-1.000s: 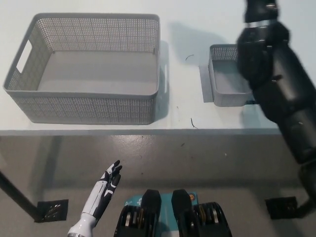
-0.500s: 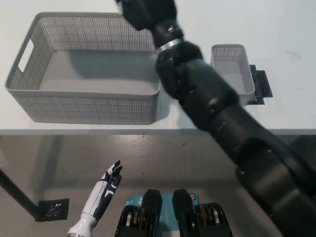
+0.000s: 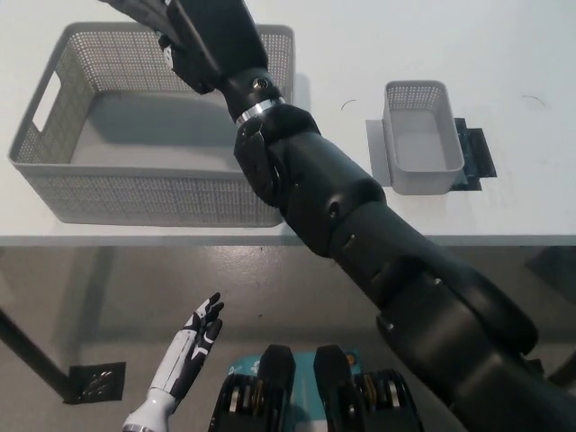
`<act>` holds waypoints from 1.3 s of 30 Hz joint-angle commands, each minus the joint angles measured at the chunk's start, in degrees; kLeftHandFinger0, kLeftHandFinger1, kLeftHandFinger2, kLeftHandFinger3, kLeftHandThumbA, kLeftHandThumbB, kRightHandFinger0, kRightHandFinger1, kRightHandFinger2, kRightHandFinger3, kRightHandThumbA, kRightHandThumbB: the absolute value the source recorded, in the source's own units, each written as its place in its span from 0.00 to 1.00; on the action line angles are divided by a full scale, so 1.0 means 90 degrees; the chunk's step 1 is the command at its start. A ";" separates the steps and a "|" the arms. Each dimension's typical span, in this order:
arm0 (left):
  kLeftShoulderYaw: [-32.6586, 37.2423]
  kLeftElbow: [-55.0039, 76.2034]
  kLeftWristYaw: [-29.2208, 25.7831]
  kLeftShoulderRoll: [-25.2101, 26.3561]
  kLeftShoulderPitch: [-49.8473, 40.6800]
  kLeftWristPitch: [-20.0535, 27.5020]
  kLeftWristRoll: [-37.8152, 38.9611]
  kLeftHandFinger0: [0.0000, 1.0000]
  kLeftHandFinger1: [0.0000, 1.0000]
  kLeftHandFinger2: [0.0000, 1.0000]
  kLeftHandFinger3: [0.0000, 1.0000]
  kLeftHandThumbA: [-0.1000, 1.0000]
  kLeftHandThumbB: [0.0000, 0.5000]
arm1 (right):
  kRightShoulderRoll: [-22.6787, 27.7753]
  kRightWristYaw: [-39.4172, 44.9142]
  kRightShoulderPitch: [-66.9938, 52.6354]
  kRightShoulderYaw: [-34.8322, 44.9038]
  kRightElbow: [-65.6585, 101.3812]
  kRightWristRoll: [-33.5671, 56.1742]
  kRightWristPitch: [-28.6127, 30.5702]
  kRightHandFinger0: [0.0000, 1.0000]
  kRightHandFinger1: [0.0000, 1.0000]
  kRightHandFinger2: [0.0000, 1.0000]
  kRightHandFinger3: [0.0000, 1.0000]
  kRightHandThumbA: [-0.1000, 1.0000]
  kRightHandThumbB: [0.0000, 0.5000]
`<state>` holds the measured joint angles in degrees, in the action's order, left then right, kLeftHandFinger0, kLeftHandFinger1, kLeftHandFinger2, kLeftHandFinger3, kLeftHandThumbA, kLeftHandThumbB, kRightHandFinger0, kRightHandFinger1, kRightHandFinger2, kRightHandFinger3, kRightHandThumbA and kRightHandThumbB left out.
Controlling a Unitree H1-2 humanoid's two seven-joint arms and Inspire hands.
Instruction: Usethe right hand to pick up a oven gloves on top of a leveled container and place it into another larger container on the left side
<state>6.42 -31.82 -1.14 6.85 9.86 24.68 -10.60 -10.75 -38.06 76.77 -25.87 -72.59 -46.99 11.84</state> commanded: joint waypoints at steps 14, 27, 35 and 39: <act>0.0044 0.0109 -0.0095 0.0146 0.0181 0.0250 -0.0070 1.00 1.00 1.00 1.00 1.00 1.00 | 0.0651 0.5262 0.0610 0.0765 0.2235 0.1952 -0.1754 1.00 1.00 1.00 1.00 0.89 1.00; 0.0070 0.0098 -0.0132 0.0199 0.0199 0.0250 -0.0143 1.00 1.00 1.00 1.00 1.00 1.00 | 0.1575 0.4951 -0.0173 0.2923 0.7256 0.4909 -0.2132 1.00 1.00 1.00 1.00 1.00 0.80; 0.0065 0.0109 -0.0162 0.0148 0.0163 0.0250 -0.0194 1.00 1.00 1.00 1.00 1.00 1.00 | 0.2589 0.4059 -0.0497 0.3924 0.9303 0.5119 -0.1741 1.00 1.00 1.00 1.00 1.00 0.68; 0.0065 0.0026 -0.0137 0.0124 0.0240 0.0250 -0.0160 1.00 1.00 1.00 1.00 1.00 1.00 | 0.3205 0.4148 -0.0999 0.4292 1.0197 0.5489 -0.1753 1.00 1.00 1.00 1.00 1.00 0.61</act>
<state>6.42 -32.08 -1.11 6.87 9.80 24.63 -10.62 2.30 -5.90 62.97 -6.55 -27.69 -25.27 -1.14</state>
